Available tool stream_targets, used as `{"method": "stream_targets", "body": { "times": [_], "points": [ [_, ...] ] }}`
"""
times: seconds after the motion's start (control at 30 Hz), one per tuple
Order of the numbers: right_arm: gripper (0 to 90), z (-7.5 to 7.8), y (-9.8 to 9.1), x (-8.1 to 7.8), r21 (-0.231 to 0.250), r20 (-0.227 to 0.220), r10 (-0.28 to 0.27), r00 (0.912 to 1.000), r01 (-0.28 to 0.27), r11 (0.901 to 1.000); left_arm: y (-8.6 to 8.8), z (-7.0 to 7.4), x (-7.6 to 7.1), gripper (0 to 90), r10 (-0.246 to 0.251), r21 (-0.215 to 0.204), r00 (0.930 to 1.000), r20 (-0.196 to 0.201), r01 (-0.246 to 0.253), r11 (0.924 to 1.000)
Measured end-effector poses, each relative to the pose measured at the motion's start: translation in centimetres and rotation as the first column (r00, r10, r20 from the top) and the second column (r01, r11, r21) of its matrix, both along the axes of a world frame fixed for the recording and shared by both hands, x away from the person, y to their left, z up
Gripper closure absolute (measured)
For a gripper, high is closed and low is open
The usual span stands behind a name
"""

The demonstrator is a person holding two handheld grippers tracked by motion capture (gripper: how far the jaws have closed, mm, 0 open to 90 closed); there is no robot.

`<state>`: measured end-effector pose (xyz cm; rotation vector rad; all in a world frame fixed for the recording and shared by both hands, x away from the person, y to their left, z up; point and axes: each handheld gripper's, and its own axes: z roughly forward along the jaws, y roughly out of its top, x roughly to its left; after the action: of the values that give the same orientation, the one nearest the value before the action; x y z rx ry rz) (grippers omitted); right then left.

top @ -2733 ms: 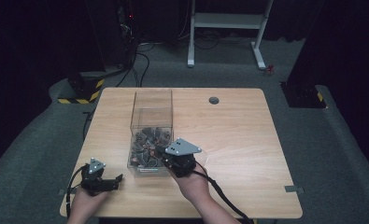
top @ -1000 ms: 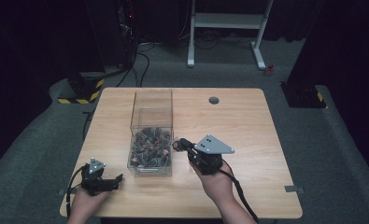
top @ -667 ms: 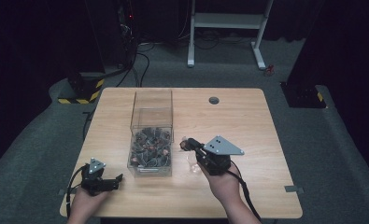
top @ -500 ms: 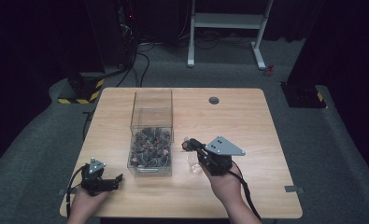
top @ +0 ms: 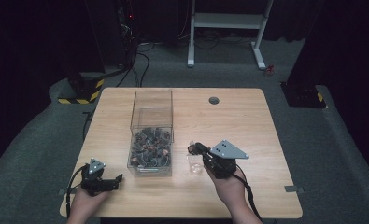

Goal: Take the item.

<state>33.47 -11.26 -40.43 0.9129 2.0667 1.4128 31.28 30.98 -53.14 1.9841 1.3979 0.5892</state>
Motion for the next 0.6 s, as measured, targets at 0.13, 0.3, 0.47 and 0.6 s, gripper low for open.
{"method": "stream_targets", "body": {
  "times": [0.13,0.3,0.47,0.6],
  "points": [
    [90.0,-0.15,-0.20,-0.04,0.000,-0.004,-0.005,1.0000,0.005,1.0000,0.00,0.00,0.00,2.2,0.000,0.000,1.0000,0.000,0.000,1.0000],
    [90.0,-0.43,-0.54,-0.06,-0.005,-0.010,-0.011,0.9999,0.011,0.9999,0.00,0.00,0.00,2.2,0.000,0.000,1.0000,0.000,0.000,1.0000],
    [90.0,-0.81,-0.73,0.04,-0.005,-0.022,-0.016,0.9996,0.016,0.9999,0.00,0.00,0.01,2.2,-0.001,0.001,1.0000,0.000,0.001,1.0000],
    [90.0,-0.94,-0.80,0.06,-0.004,-0.022,-0.017,0.9996,0.017,0.9999,0.00,0.00,0.01,2.2,0.000,0.001,1.0000,0.000,0.000,1.0000]
  ]
}}
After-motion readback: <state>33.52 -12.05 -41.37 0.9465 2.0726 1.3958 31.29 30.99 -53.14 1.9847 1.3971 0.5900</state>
